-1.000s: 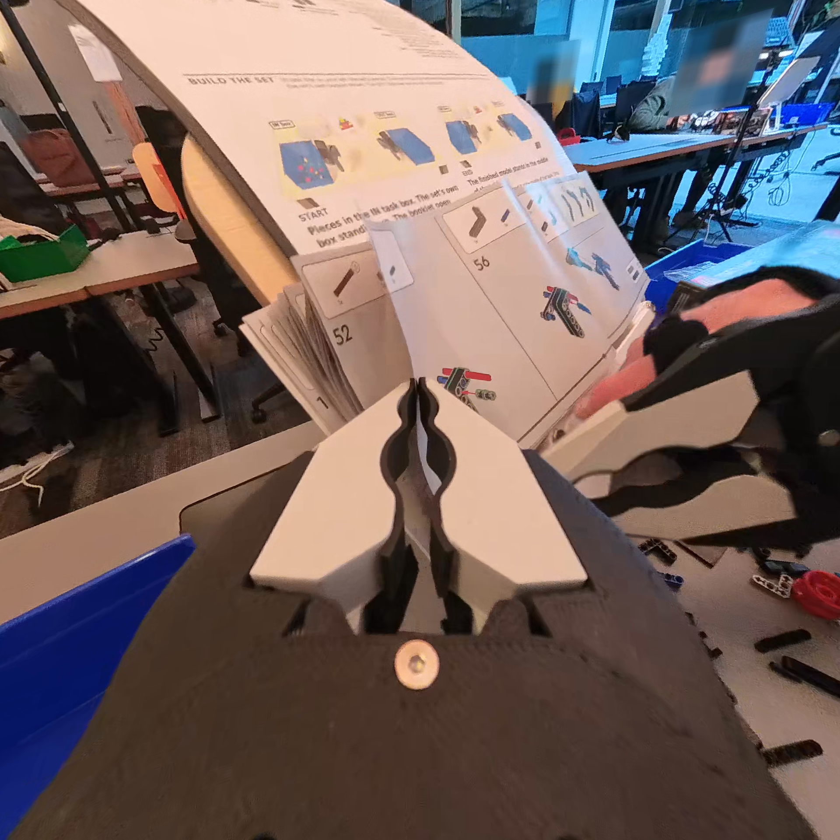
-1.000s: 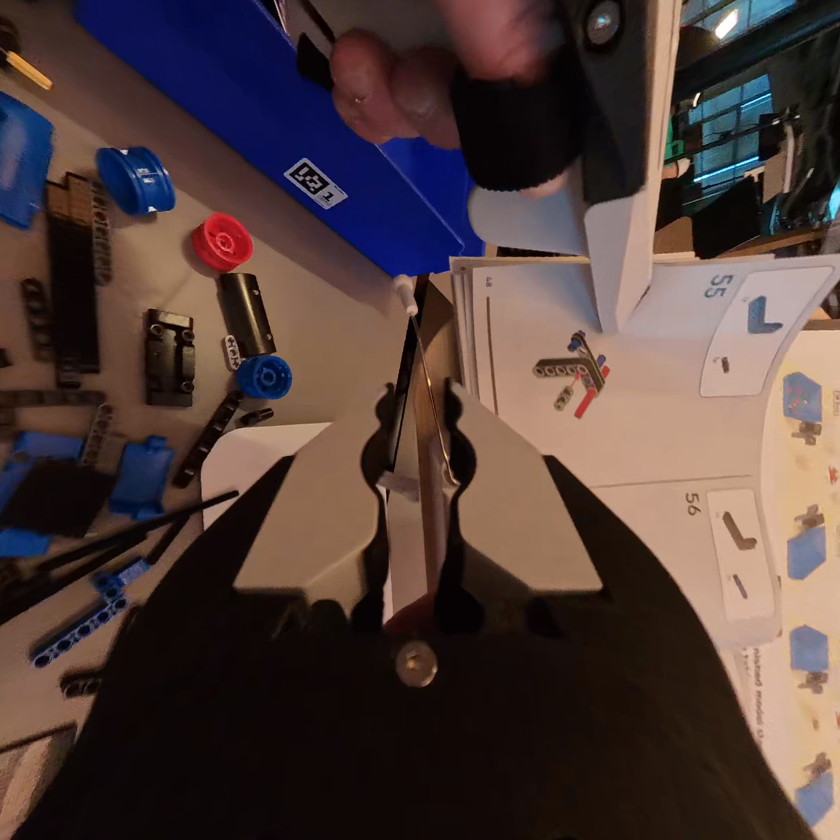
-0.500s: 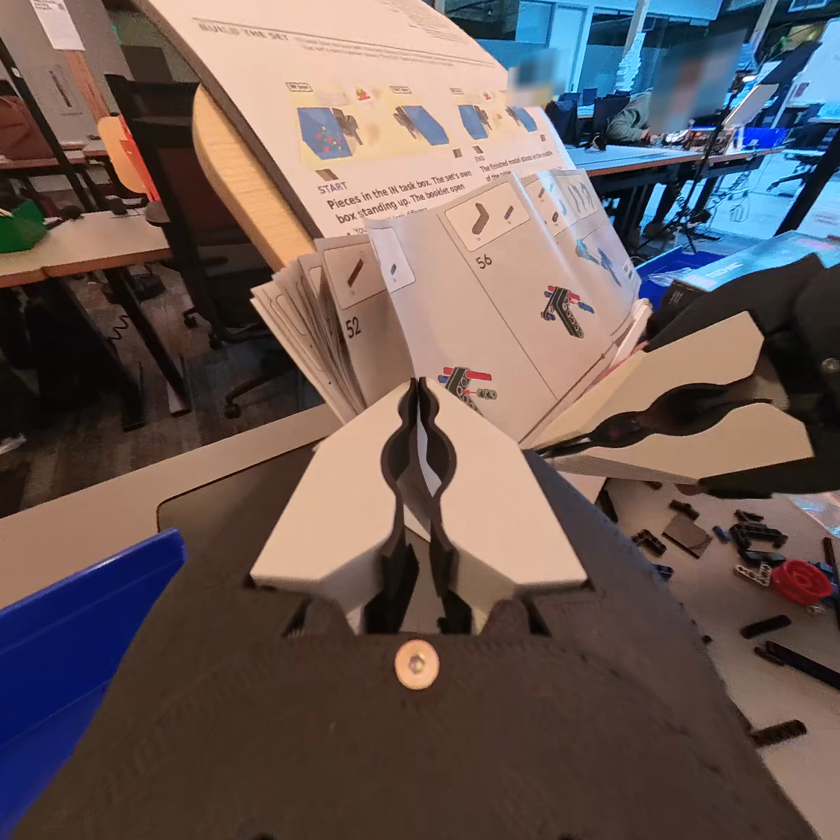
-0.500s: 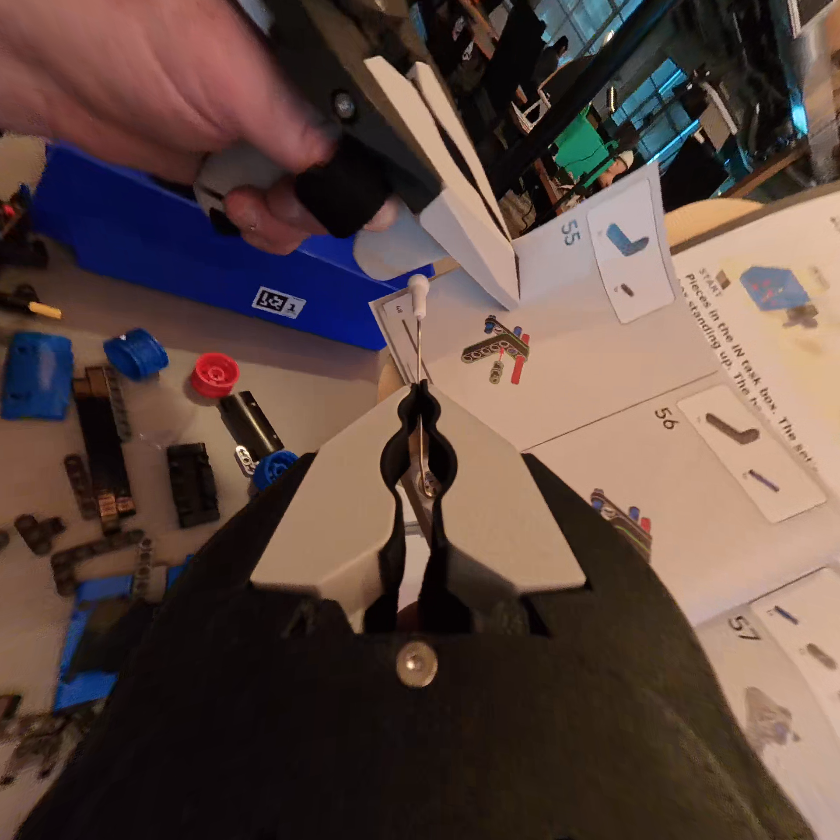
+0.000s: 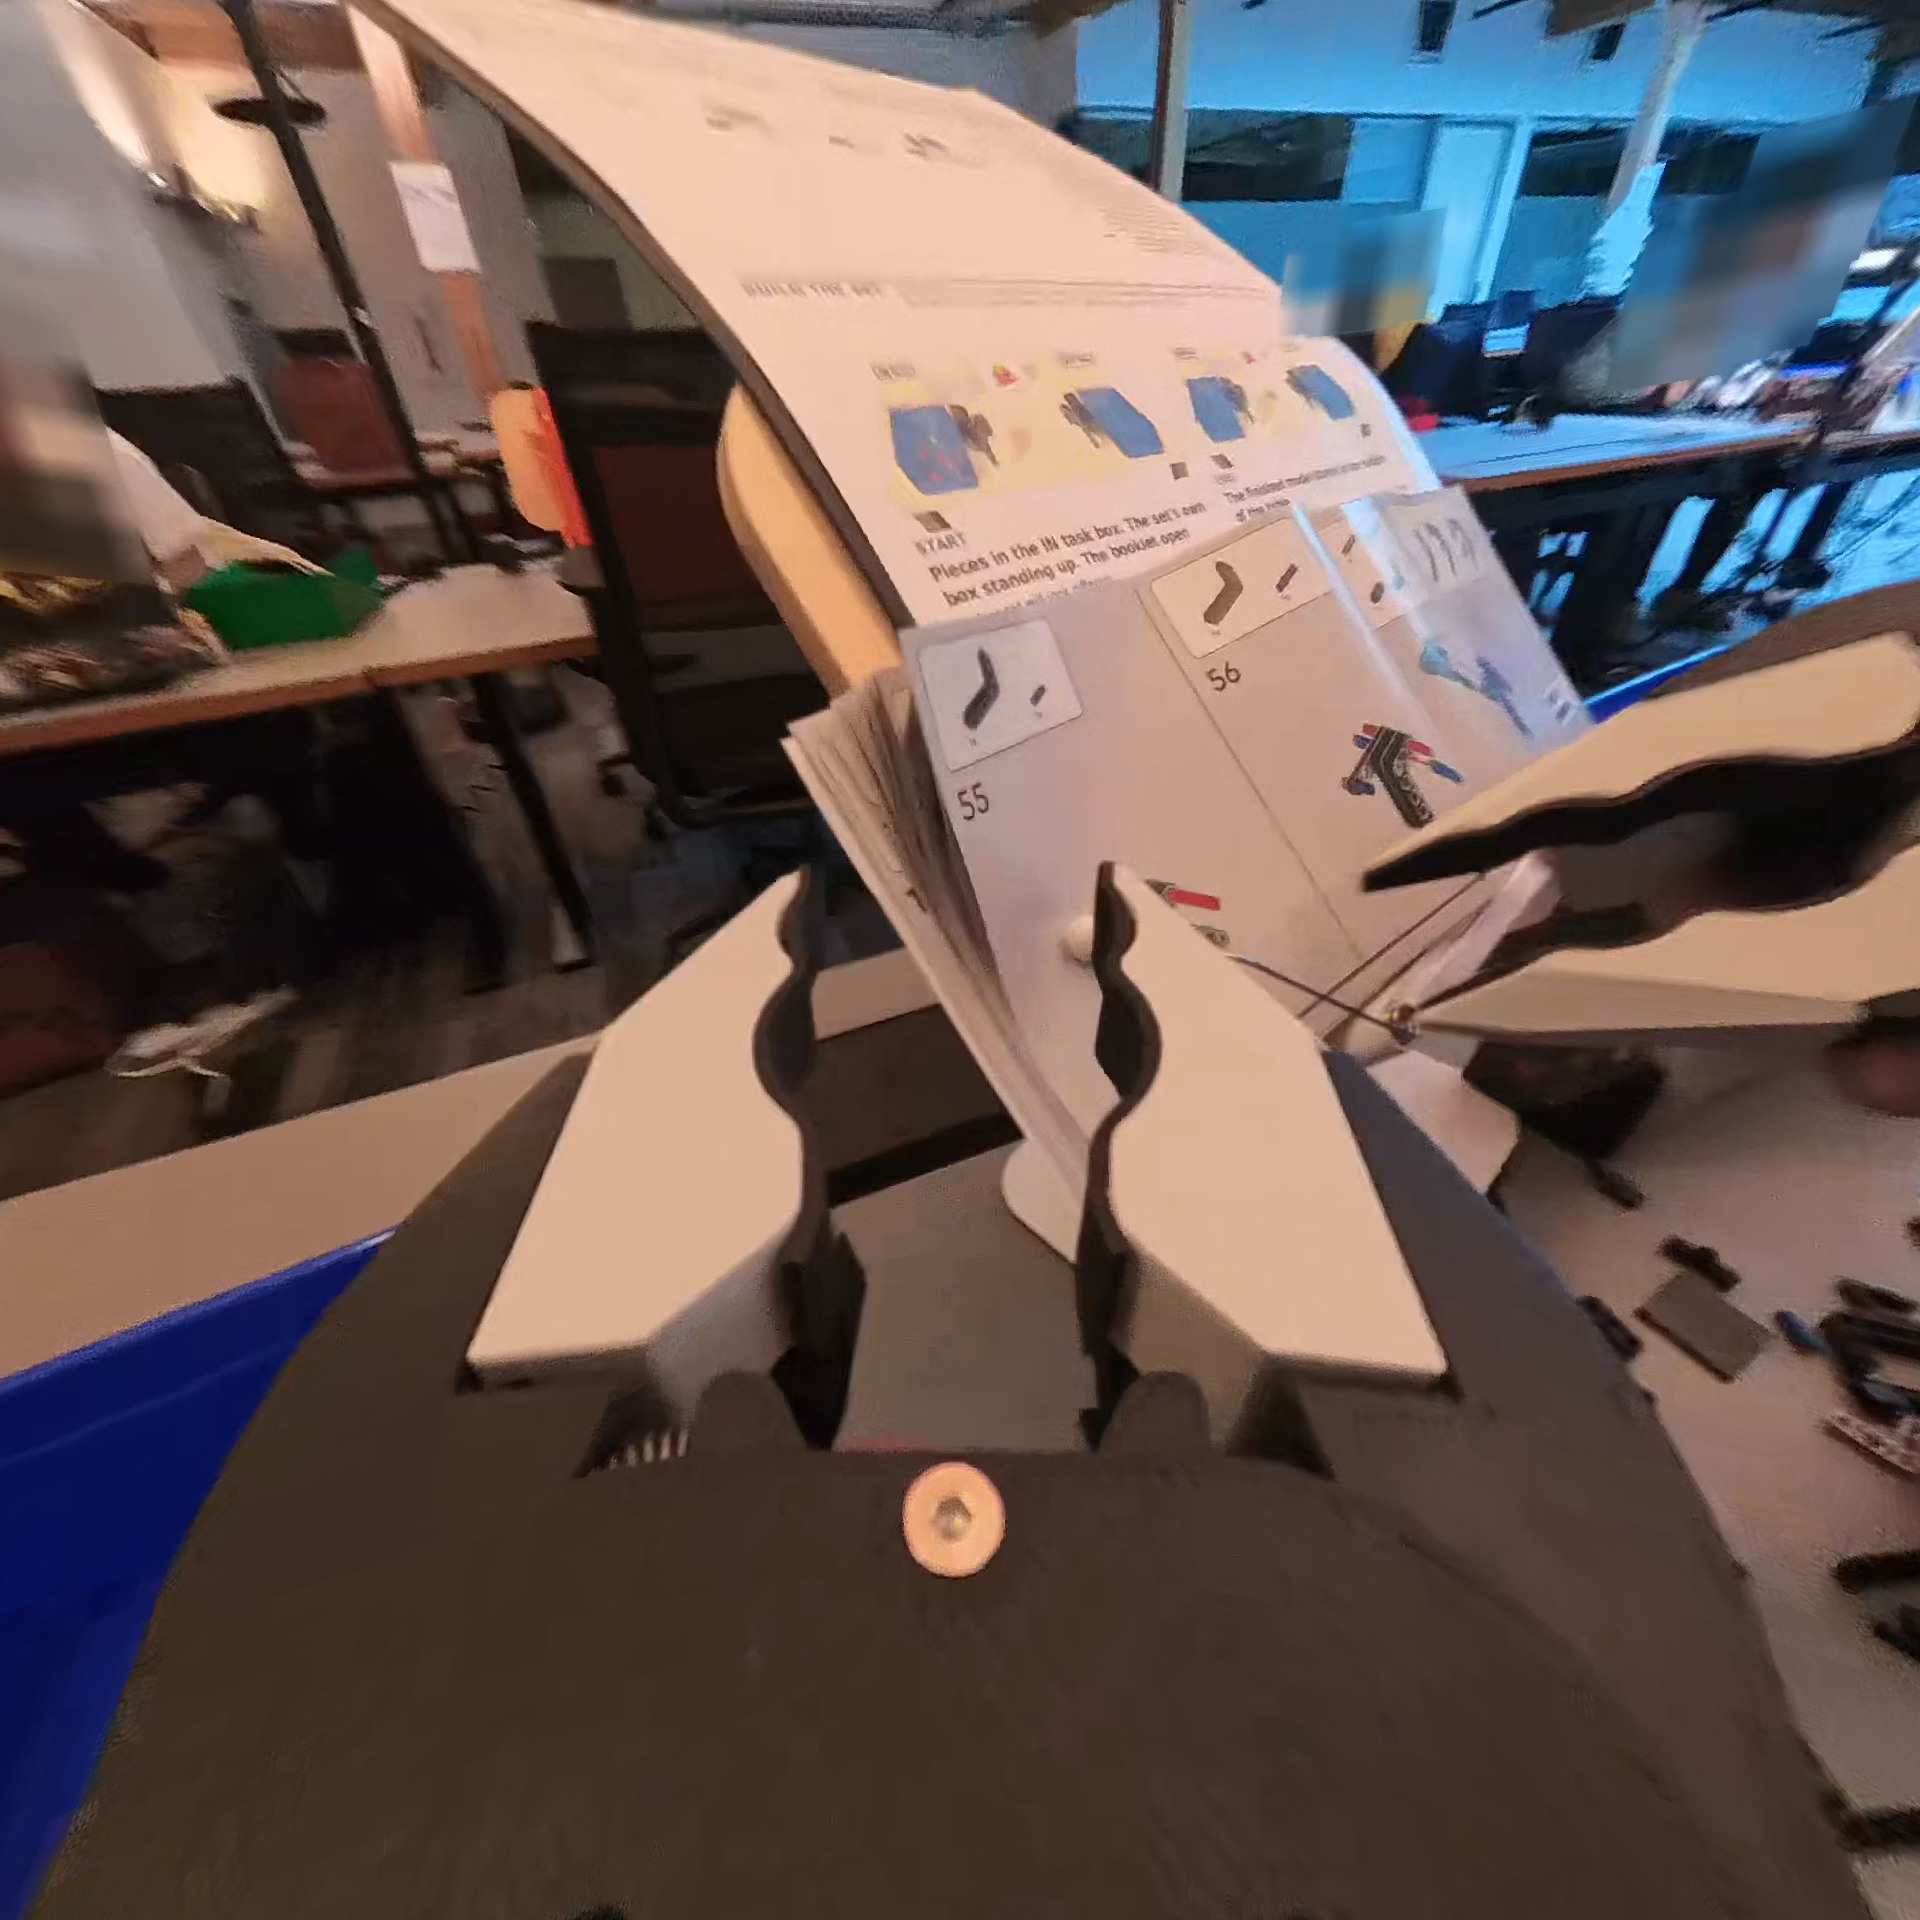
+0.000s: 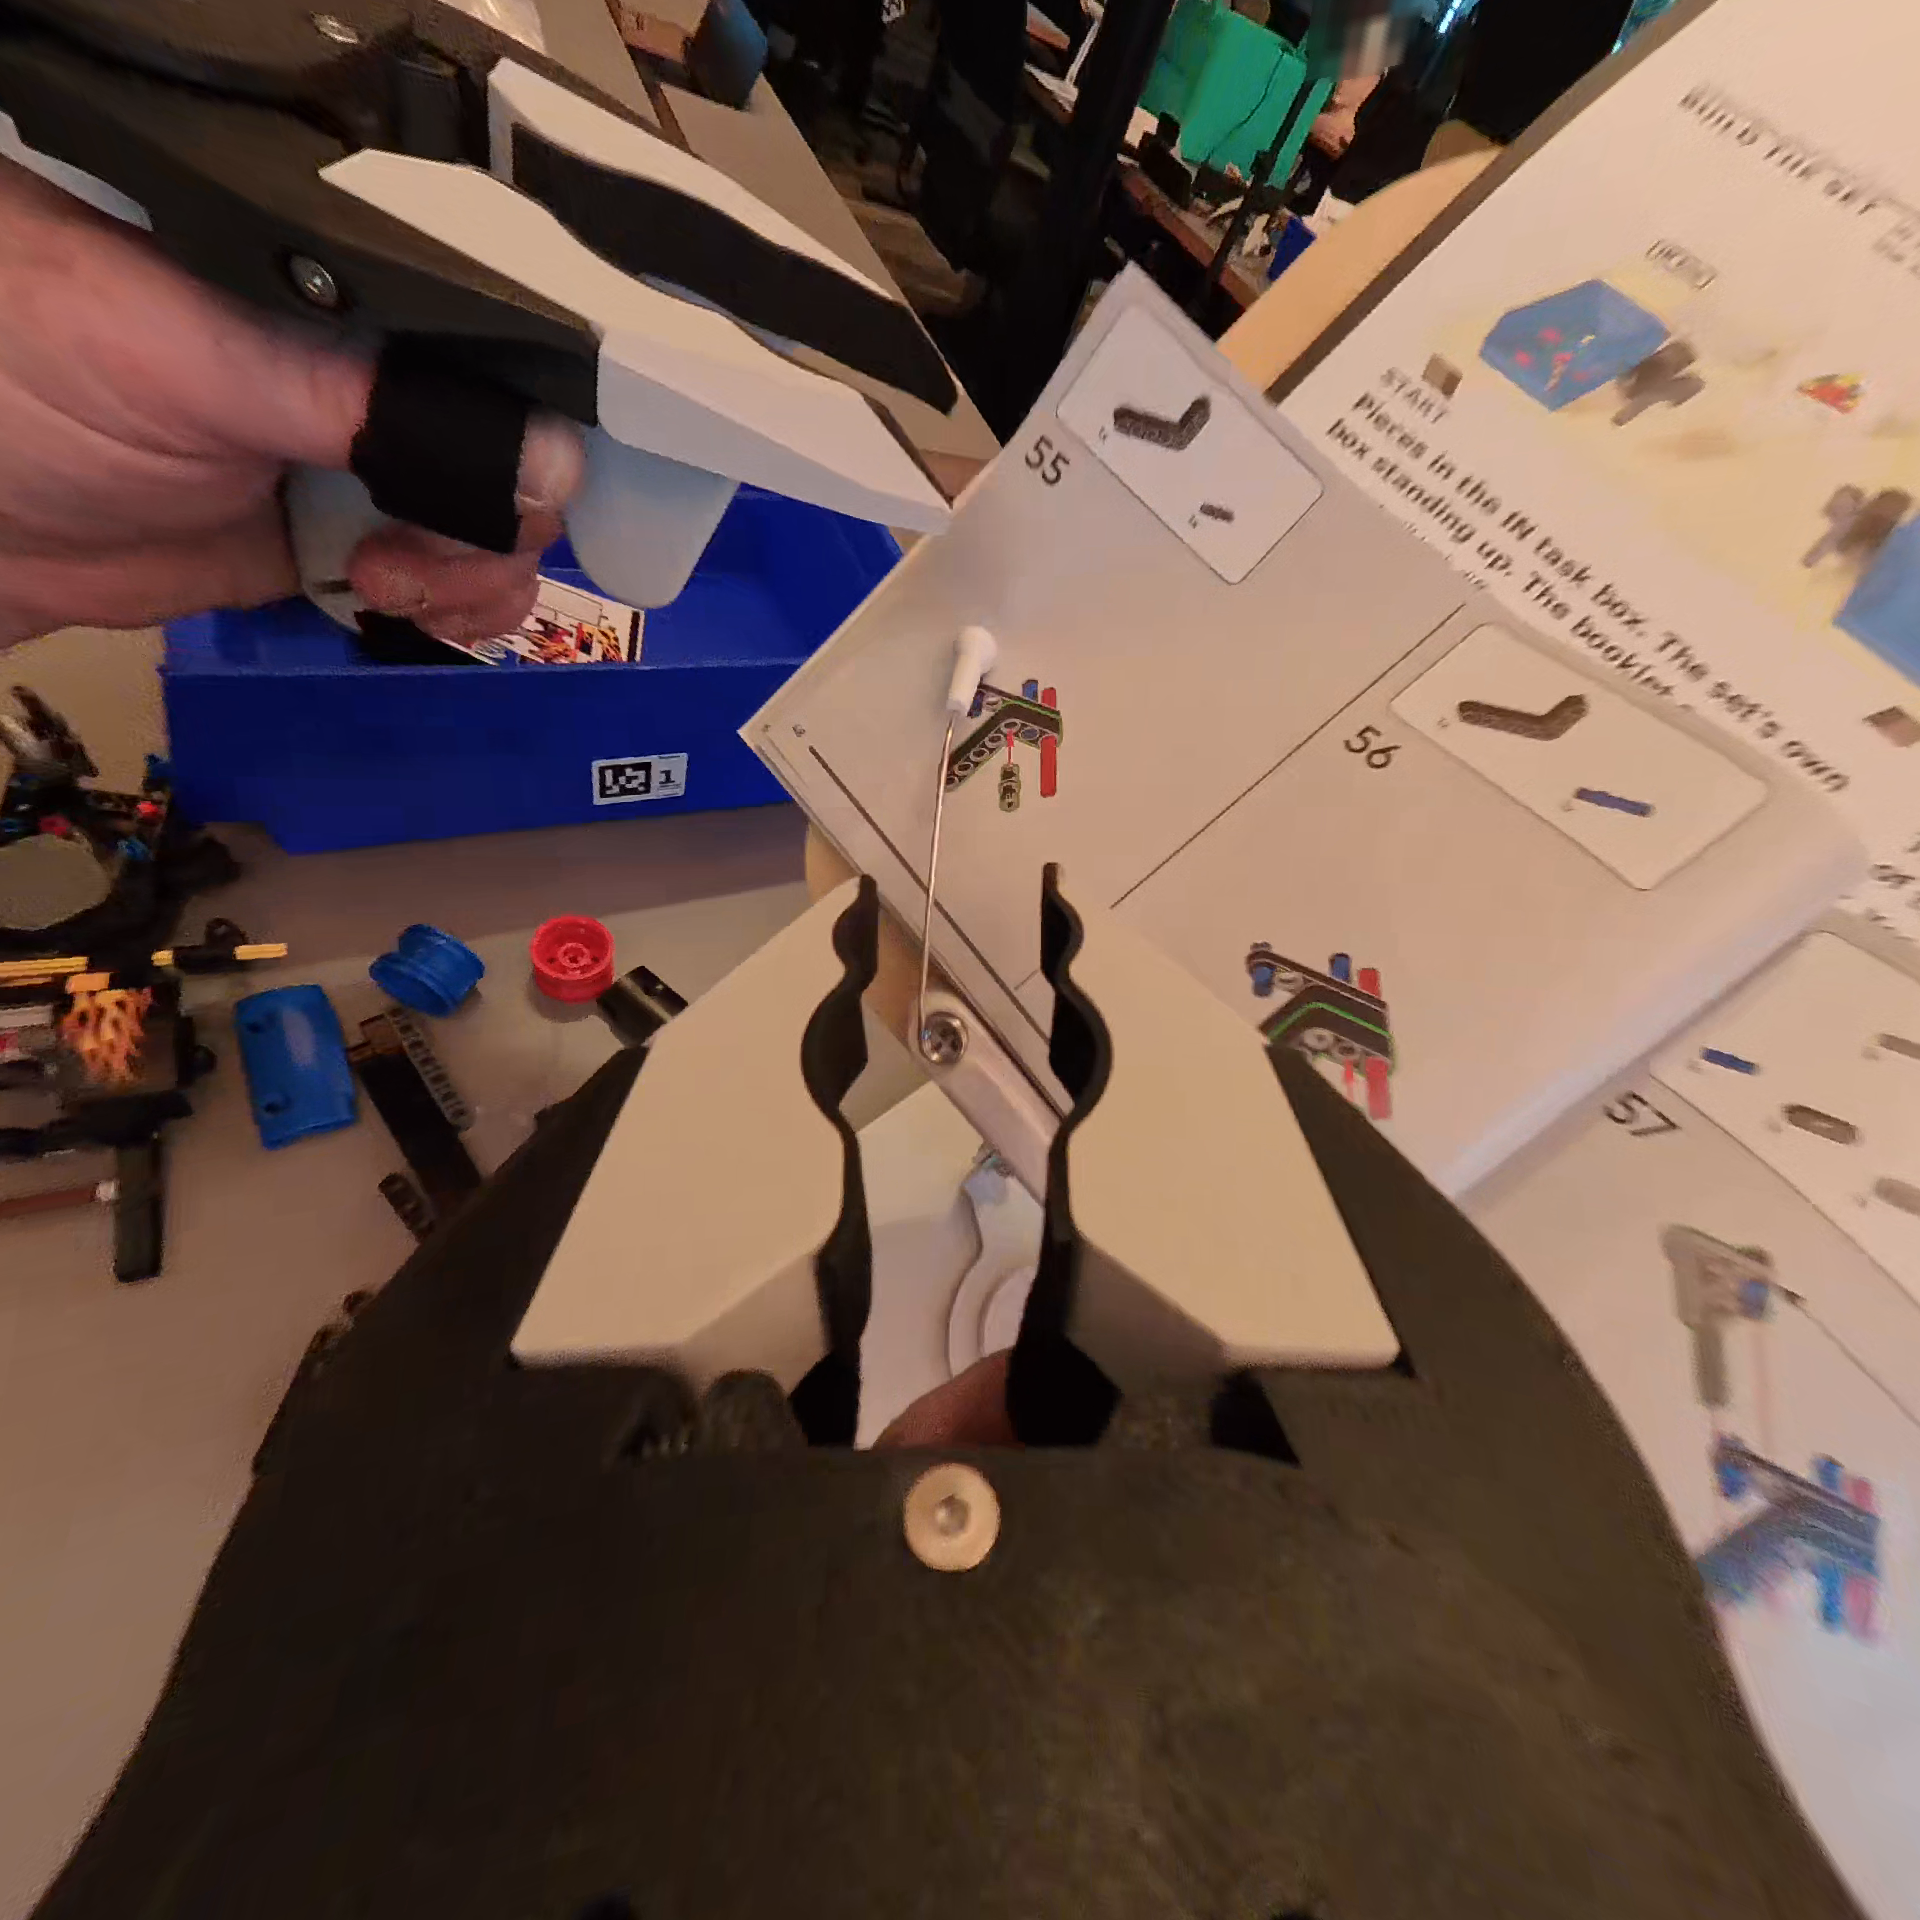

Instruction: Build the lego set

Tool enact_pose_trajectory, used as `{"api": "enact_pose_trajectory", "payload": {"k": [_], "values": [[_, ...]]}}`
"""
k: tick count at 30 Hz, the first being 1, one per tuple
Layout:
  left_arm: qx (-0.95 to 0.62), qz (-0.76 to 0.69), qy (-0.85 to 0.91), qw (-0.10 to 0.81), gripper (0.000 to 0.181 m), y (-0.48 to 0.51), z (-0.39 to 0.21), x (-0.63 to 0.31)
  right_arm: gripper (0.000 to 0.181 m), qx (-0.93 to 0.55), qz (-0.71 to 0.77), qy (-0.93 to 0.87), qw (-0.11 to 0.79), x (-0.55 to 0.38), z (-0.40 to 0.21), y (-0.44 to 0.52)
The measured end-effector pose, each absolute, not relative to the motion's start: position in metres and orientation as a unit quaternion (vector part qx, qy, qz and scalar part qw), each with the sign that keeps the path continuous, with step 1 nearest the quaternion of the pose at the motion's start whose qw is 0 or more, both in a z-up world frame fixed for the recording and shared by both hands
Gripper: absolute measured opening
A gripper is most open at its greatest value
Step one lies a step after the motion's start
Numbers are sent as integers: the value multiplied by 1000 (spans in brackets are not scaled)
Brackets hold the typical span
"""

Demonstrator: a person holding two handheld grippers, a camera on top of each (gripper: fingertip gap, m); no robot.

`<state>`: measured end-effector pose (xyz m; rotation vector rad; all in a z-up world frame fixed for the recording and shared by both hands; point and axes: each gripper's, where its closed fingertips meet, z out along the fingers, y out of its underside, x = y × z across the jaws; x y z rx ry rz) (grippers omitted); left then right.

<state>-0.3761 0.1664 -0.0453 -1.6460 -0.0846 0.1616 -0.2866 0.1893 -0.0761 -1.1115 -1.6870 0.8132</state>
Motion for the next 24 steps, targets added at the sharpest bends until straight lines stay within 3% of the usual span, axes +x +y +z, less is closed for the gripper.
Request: {"api": "enact_pose_trajectory", "payload": {"k": [7, 9, 16, 24], "values": [[-737, 163, 64, 653, 47, 120, -31, -339, 36, -404, 246, -765, 437, -208, -88, 167], [-744, 161, 90, 642, 44, 106, -37, -321, 28, -393, 225, -787, 418, -185, -106, 160], [-785, 170, 157, 575, 38, 73, -101, -279, 22, -449, 231, -799, 326, -164, -179, 157], [-796, 112, 166, 572, 34, 61, -152, -259, 24, -434, 274, -833, 209, -174, -252, 99]]}}
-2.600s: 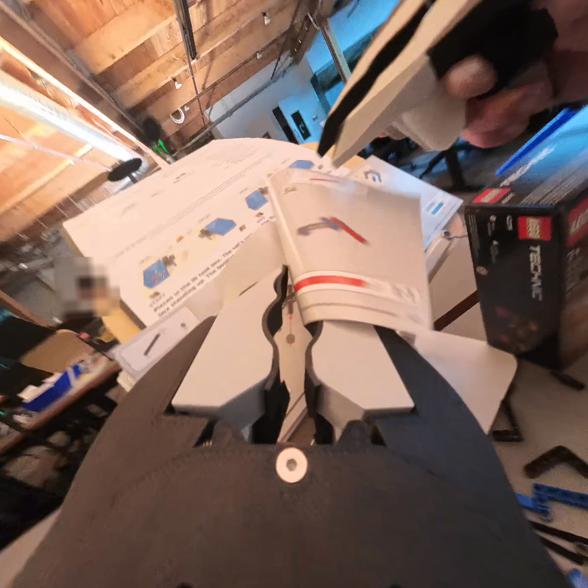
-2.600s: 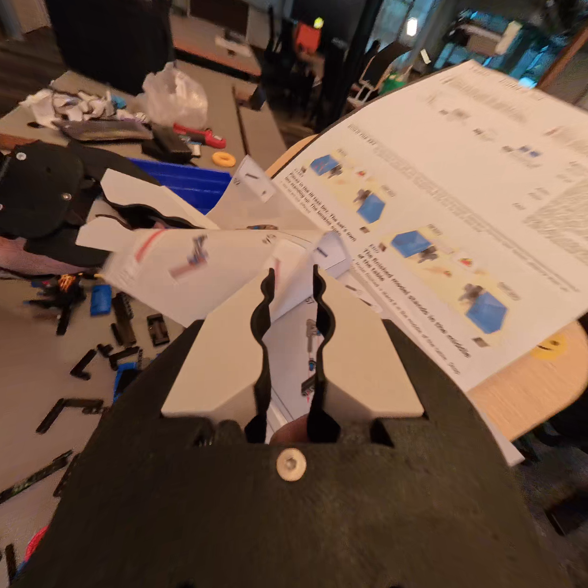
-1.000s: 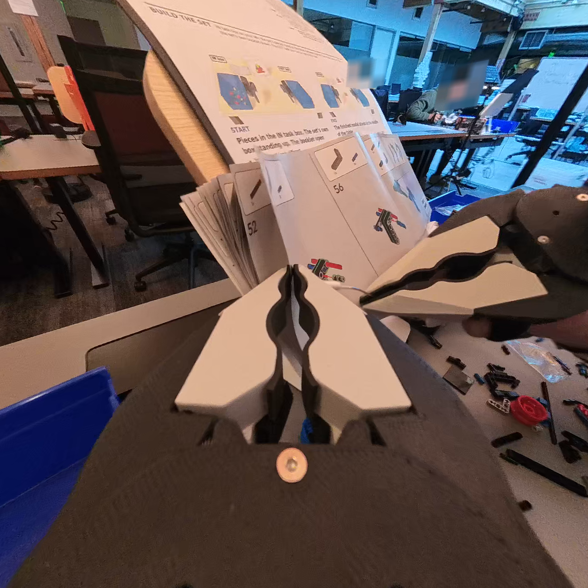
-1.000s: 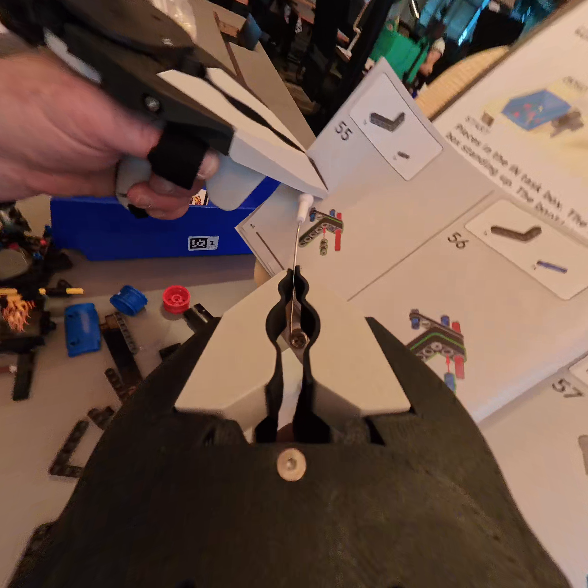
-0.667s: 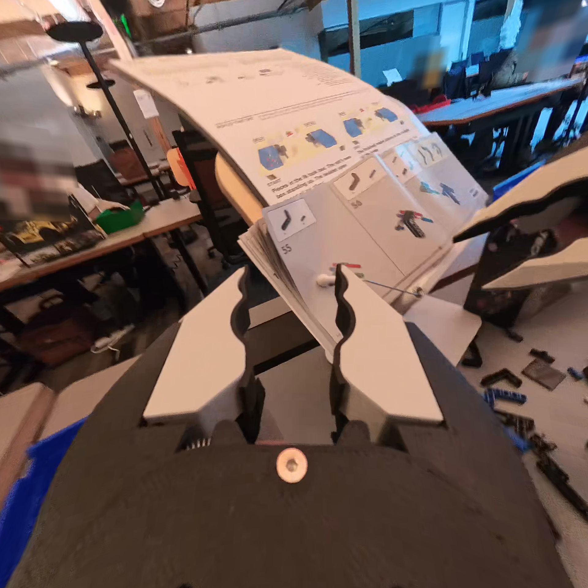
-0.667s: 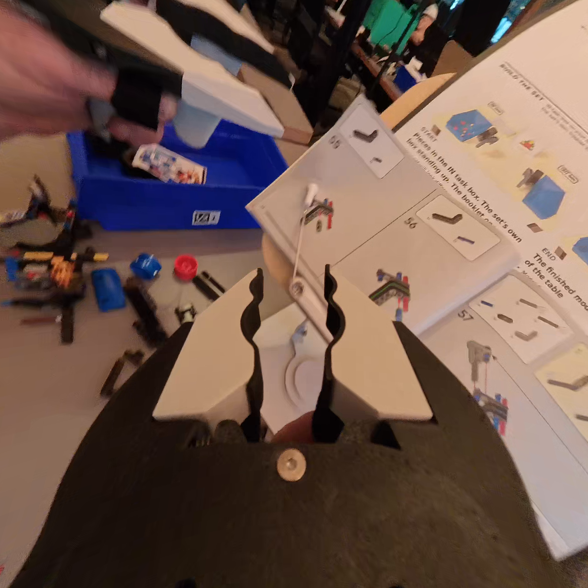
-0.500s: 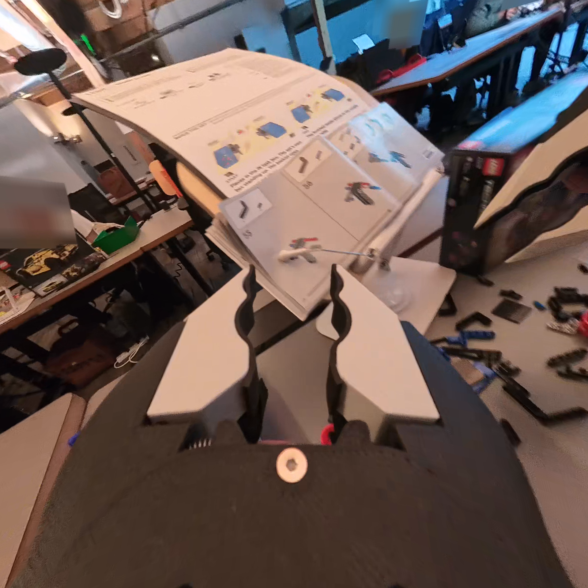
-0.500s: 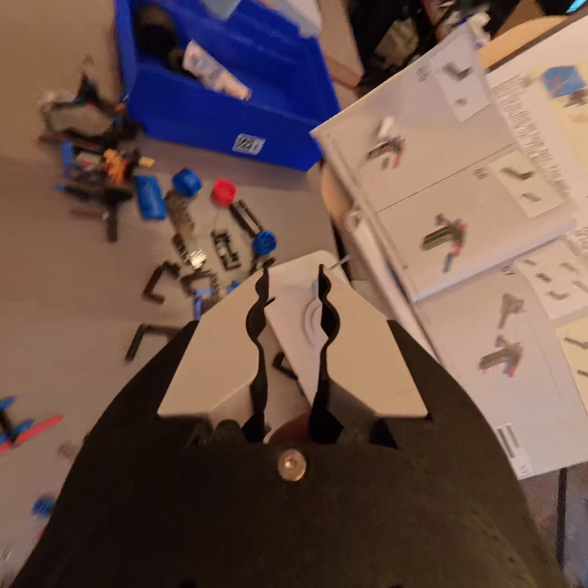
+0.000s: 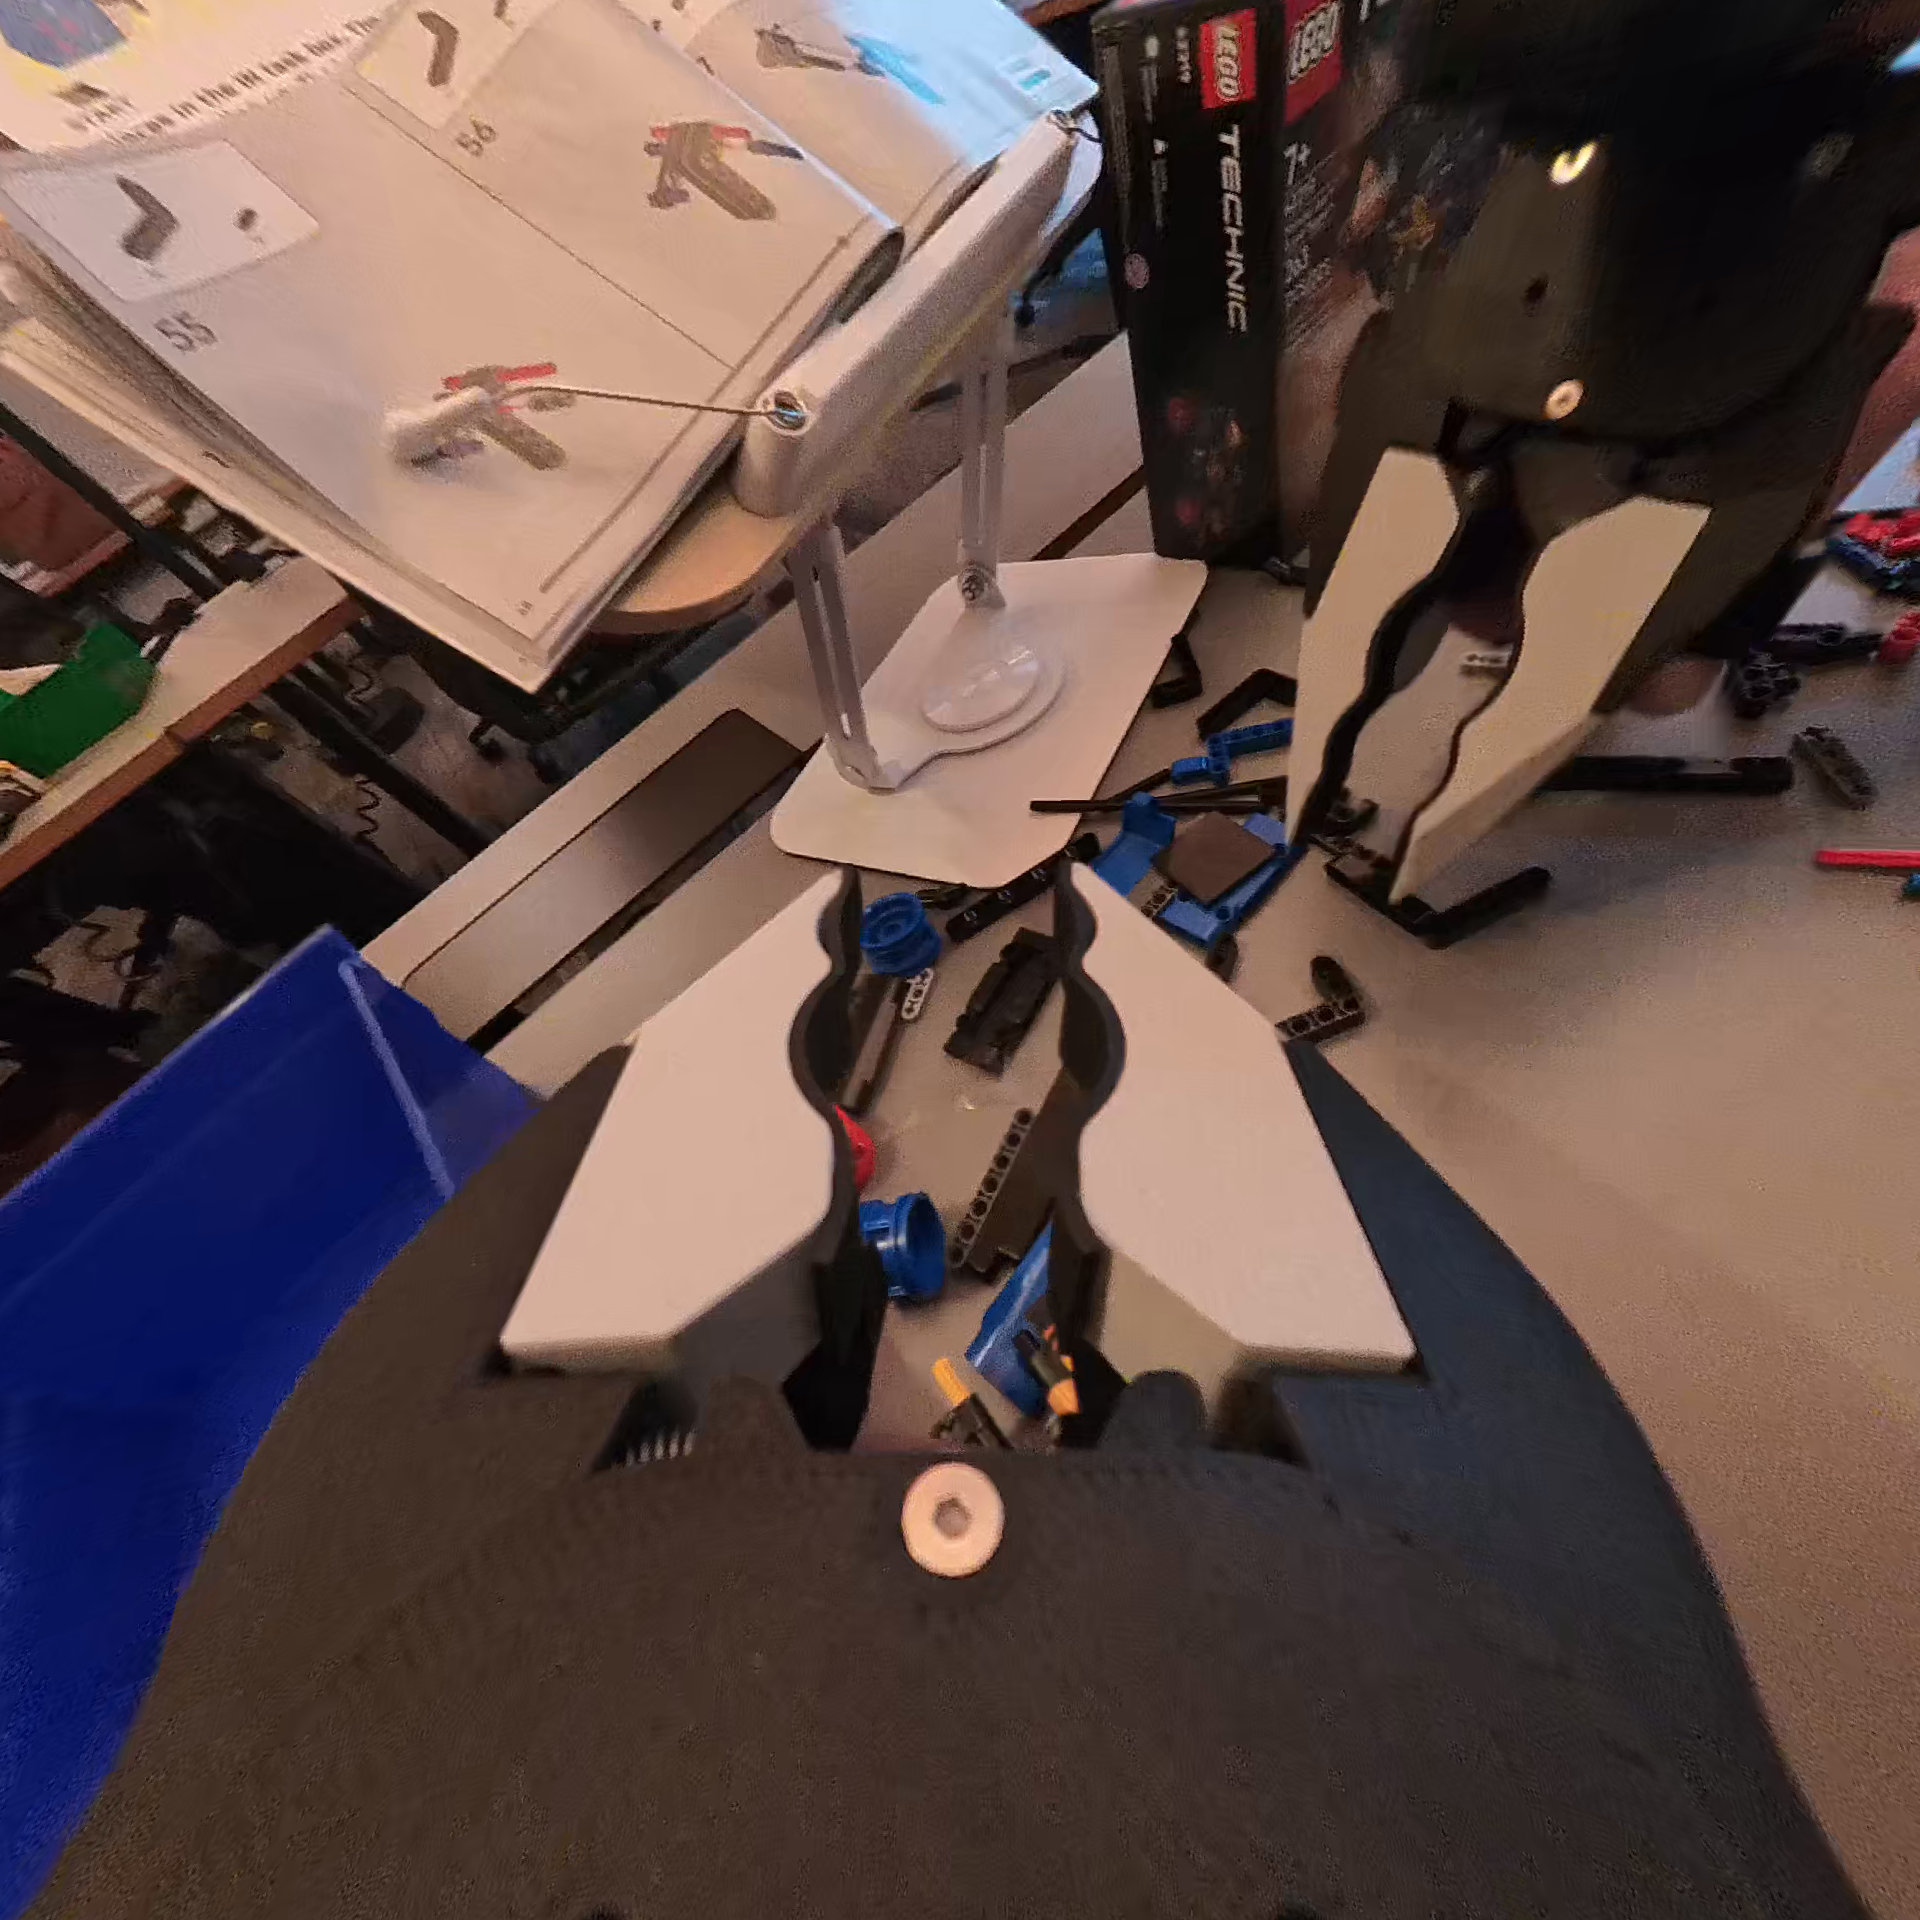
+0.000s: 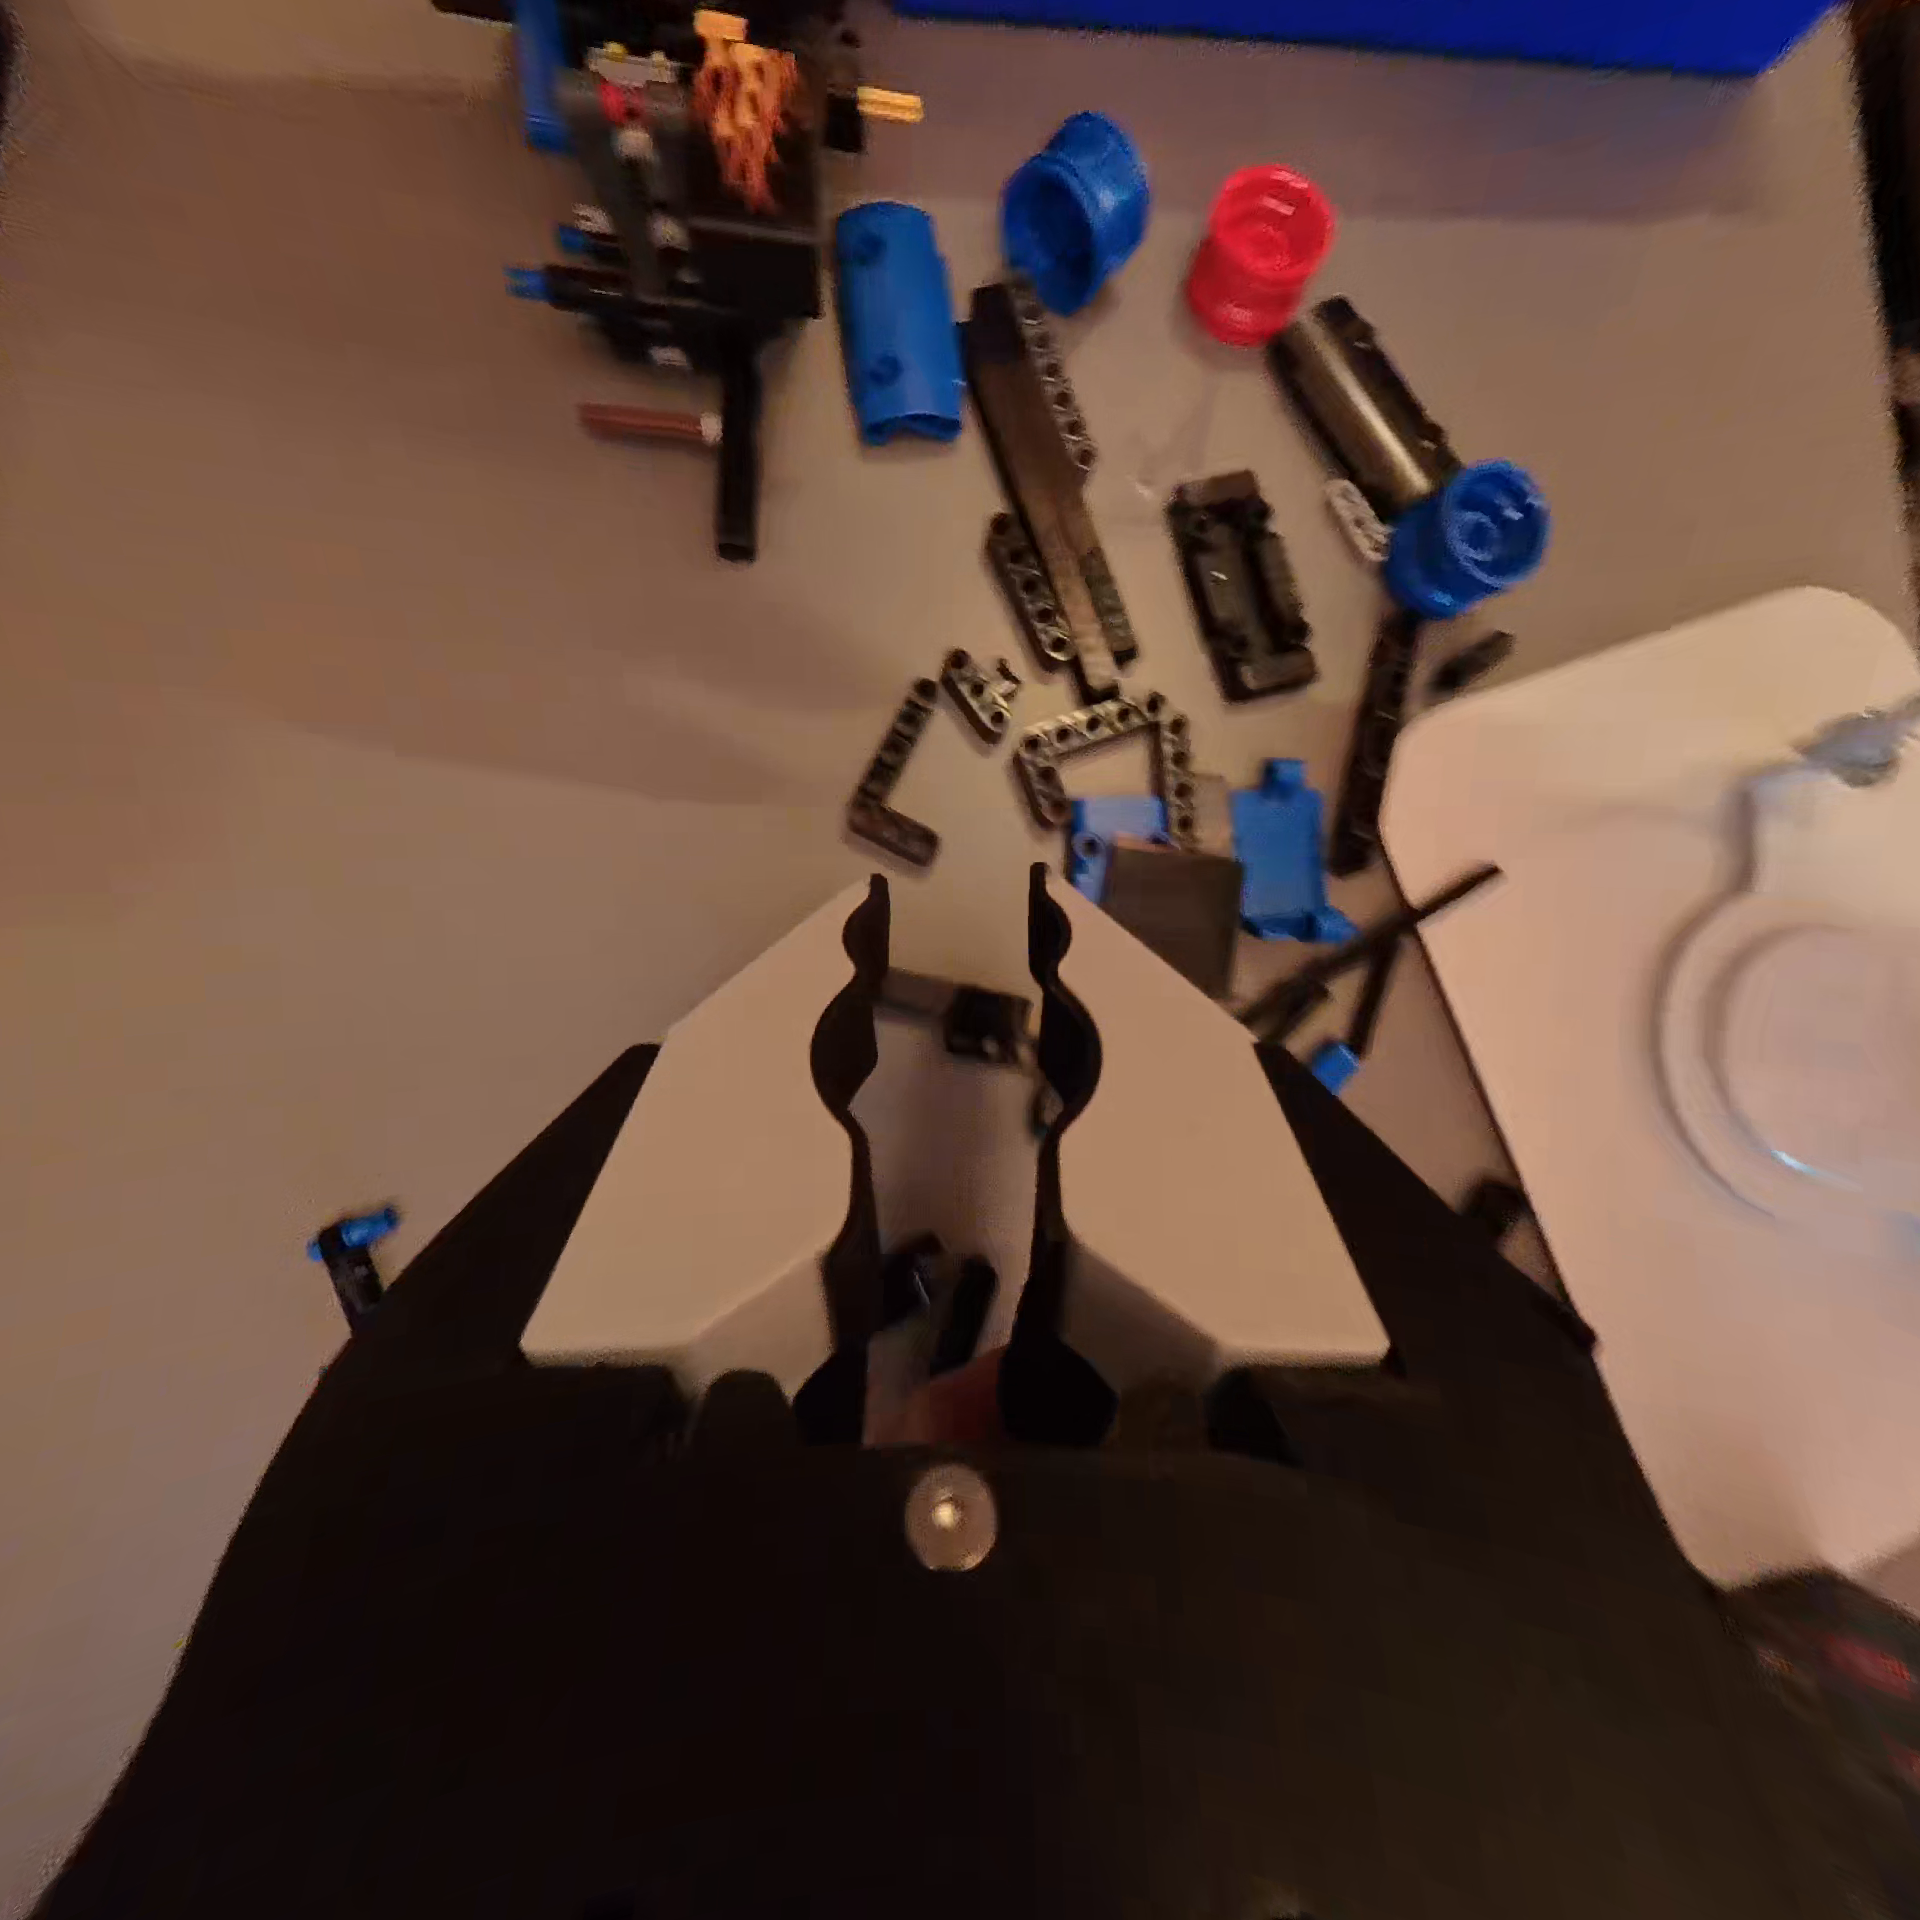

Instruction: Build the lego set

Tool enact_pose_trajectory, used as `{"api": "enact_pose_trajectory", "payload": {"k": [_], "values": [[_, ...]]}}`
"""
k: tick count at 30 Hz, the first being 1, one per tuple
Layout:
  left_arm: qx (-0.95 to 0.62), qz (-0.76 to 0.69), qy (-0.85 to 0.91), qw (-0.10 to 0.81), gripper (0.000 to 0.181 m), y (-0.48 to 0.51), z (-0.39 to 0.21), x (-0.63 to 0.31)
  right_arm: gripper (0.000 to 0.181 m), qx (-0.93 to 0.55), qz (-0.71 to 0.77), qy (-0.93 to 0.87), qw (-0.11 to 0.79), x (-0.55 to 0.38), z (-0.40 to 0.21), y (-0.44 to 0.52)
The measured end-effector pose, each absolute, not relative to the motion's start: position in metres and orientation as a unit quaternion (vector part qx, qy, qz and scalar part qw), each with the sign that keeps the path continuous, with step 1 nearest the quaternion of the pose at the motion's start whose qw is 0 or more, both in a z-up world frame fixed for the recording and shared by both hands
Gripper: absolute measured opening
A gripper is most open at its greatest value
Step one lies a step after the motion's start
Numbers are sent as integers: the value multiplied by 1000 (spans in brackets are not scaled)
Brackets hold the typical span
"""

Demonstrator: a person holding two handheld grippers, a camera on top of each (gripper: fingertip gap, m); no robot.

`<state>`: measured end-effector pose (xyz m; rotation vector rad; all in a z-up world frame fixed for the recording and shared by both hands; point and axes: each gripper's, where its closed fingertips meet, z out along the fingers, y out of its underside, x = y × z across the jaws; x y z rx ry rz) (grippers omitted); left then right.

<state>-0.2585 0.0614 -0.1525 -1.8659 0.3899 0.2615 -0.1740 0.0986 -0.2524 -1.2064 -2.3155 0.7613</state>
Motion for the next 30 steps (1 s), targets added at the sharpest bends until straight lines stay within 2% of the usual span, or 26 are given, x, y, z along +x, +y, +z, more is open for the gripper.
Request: {"api": "enact_pose_trajectory", "payload": {"k": [3, 8, 12, 22, 26, 28, 30], "values": [[-795, 113, 163, 573, 33, 65, -160, -259, 17, -430, 256, -834, 231, -191, -262, 93], [-795, 105, 170, 572, 32, 65, -171, -256, 21, -431, 225, -845, 223, -210, -283, 101], [-790, 96, 167, 583, 33, 64, -170, -253, 5, -436, 250, -841, 202, -214, -284, 97], [-765, 99, 337, 539, 51, 63, -190, -188, 5, -432, 430, -782, 129, -167, -187, 55], [-732, 105, 380, 555, 21, 66, -184, -158, 5, -419, 470, -772, 91, -137, -164, 35], [-715, 121, 389, 568, 1, 67, -176, -151, 4, -415, 479, -769, 85, -126, -159, 29], [-710, 105, 399, 572, 0, 63, -173, -141, 4, -418, 496, -757, 82, -118, -153, 25]]}}
